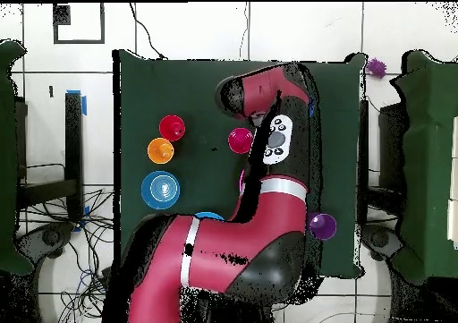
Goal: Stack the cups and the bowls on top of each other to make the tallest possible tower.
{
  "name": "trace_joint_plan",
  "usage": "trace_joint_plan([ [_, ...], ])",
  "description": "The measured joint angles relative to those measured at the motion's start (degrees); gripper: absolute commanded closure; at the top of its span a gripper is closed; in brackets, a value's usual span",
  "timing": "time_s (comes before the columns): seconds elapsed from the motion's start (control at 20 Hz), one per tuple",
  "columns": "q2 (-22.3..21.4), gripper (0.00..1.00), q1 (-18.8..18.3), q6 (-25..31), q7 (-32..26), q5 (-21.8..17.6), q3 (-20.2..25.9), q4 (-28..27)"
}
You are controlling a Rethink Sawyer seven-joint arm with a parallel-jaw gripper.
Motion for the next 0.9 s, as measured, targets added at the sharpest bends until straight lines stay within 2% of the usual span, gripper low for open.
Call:
trace_joint_plan([
  [0.9,2.5,1.00,1.4,0.0,0.0,0.0,0.0,-0.8],
])
